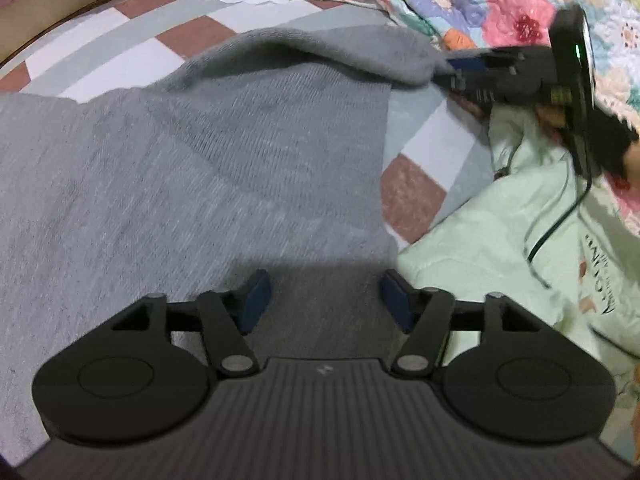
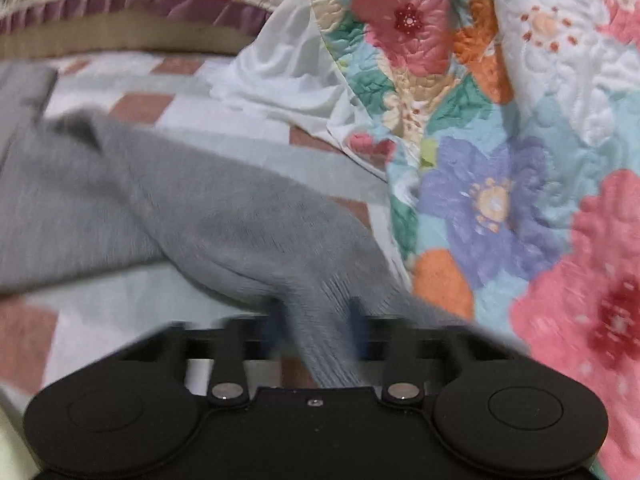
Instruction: Fold clothes
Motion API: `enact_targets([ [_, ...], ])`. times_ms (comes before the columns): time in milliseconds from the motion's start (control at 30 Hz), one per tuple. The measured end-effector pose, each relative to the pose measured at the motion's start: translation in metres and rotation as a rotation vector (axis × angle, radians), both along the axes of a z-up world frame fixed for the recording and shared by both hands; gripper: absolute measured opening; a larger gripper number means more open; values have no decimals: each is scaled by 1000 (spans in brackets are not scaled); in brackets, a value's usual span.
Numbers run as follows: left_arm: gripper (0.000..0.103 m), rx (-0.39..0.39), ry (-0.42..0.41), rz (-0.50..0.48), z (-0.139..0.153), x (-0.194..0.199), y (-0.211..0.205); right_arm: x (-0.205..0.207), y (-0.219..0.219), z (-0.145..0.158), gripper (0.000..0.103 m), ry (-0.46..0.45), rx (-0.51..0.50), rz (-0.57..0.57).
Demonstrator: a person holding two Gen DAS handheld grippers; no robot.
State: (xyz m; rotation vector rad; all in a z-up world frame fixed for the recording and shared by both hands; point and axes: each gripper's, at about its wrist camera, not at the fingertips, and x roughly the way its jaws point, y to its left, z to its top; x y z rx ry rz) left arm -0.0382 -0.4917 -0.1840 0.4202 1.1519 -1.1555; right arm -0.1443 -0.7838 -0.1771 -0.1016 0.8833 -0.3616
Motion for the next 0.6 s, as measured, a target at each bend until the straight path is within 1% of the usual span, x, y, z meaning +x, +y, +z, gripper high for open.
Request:
enact_targets([
  [33,71,1,-11,-20,-1,-3,1,2,-2,5,13,-24,-21,-4],
  [67,77,2,-25,-45,-2,-7,2,1,0,15,13,-61,-52,-13],
  [100,79,3,-38,-69,-3,-11,3,-1,2,26,12,-103,-79,-24],
  [133,78,1,-52,-77,-1,-11,5,-4,4,38,12,-146,-105,-36],
  [167,73,-2,-66,-80,2,-10,7,-6,6,49,12,-177,-136,-40],
  [200,66,-5,-80,-83,5,-10,9,-8,9,61,12,-202,-169,-39],
  [267,16,-12,-107,-88,11,-8,14,-11,11,83,12,-238,-223,-37],
  [300,11,-15,-121,-91,14,-8,16,-10,11,91,12,-241,-235,-34],
  [333,11,-18,-135,-94,17,-7,18,-9,10,99,11,-241,-247,-29],
  [433,11,-28,-177,-102,25,-5,25,-3,24,104,11,-176,-367,62],
  [467,11,-38,-200,-101,32,-5,29,0,26,105,11,-158,-380,78],
  [533,10,-64,-252,-96,47,-3,38,-2,23,110,11,-113,-362,63],
  [600,10,-129,-208,-87,69,6,54,-6,19,115,11,-66,-339,41],
])
